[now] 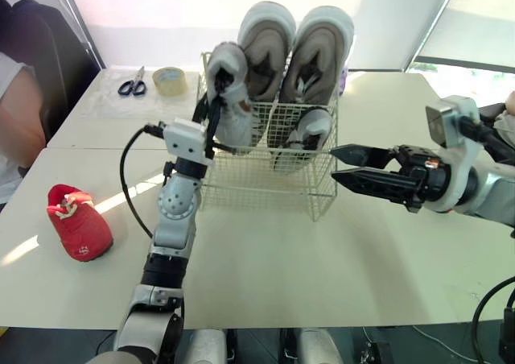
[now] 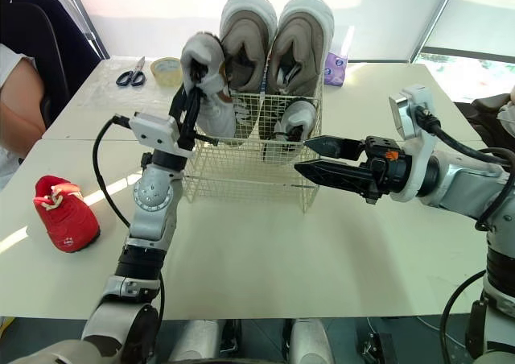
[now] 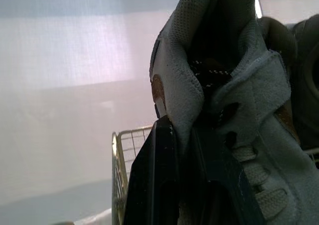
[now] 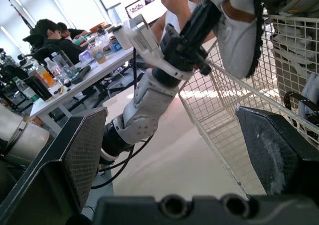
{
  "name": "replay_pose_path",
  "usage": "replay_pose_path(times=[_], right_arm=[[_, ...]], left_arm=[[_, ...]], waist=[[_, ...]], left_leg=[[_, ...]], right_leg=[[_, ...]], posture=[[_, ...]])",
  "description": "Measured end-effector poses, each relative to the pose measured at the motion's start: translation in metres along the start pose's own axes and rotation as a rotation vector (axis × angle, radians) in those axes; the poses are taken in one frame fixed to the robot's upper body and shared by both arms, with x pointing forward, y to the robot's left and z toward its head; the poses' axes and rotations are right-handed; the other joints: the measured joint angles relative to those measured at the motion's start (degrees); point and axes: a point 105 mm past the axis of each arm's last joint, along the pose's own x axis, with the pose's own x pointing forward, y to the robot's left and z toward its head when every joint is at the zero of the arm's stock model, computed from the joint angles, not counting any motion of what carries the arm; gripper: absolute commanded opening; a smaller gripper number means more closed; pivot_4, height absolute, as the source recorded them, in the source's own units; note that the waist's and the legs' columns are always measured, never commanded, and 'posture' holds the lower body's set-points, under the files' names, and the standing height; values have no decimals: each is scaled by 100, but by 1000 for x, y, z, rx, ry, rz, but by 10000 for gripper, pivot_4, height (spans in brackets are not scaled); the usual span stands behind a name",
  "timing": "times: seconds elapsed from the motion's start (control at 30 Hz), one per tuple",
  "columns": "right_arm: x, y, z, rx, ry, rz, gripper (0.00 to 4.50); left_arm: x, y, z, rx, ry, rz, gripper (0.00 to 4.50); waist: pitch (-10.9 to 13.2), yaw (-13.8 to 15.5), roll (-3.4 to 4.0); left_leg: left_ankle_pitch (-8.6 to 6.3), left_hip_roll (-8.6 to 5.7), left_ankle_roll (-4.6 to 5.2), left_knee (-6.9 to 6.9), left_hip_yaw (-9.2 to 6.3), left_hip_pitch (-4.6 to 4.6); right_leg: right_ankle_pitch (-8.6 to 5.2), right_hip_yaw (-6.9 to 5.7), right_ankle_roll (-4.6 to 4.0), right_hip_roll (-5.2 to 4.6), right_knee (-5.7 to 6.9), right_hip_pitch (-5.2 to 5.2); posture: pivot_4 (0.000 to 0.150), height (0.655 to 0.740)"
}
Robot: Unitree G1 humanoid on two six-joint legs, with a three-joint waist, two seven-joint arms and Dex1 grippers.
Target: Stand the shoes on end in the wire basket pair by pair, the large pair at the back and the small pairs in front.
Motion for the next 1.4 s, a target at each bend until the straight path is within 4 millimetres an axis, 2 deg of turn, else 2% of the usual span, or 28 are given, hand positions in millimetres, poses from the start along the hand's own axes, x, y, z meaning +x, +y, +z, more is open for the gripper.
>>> replay_pose_path(times=[0.27,0.37,0.43,0.7,0.83,0.97,1.07,1.17,1.27,1.33,1.4], right_arm=[[2,-4,-1,-12,-8,-12,45000],[3,-5,-1,-18,-14,-16,45000],[4,-5,-1,-15,-21,-10,45000],[6,-9,-8,-9,-22,-6,45000],[6,-10,-11,-6,-13,1,45000],[6,-11,-13,-1,-7,6,45000],[4,-15,-11,7,-15,-2,45000],[3,-22,-1,-9,-42,-30,45000],[0,-28,6,-44,-65,-88,45000],[-6,-36,11,-77,-86,-162,45000],[-19,-46,10,-99,-113,-267,45000]], left_arm=[[-7,2,-1,-15,25,-4,597],[-14,4,0,-20,53,-15,10944],[-24,4,1,-32,98,-30,20841],[-53,9,18,-115,233,-93,20841],[-54,15,29,-150,279,-113,20841],[-61,11,30,-174,451,-229,20841],[-57,13,45,-232,470,-272,20841],[-37,40,75,-218,401,-279,29946],[-30,48,92,-289,382,-365,44668],[-36,41,93,-348,432,-457,44668],[-48,24,94,-435,492,-570,44668]], waist=[[0,-8,1],[0,-9,1],[0,-15,2],[1,-6,4],[1,-11,4],[3,-14,6],[5,-9,3],[5,-15,5],[5,-15,8],[6,-6,8],[6,9,7]], left_leg=[[0,2,0,0,0,2],[0,3,0,-1,1,1],[0,4,0,-1,0,-1],[-1,4,-1,-2,1,-5],[-1,5,-2,-2,1,-5],[-1,5,-2,-2,1,-5],[0,4,-3,-2,1,-7],[1,4,-7,-2,1,-5],[1,3,-8,-7,3,-5],[1,1,-9,-7,2,-7],[1,-3,-10,-7,1,-7]], right_leg=[[0,1,-1,-5,0,0],[0,1,-1,-4,0,-2],[0,2,-1,-4,0,-4],[-6,4,-11,-5,1,-11],[-10,5,-17,-4,0,-11],[-10,5,-15,6,2,-13],[-12,6,-18,4,0,-12],[-12,6,-19,8,1,-13],[-8,6,-7,10,-1,-13],[-6,6,2,9,-2,-13],[-8,6,4,5,-5,-9]], posture=[[1500,7400],[1500,7400],[1500,7400],[1500,7400],[1500,7400],[1500,7400],[1500,7400],[1500,7400],[1500,7400],[1500,7400],[1500,7400]])
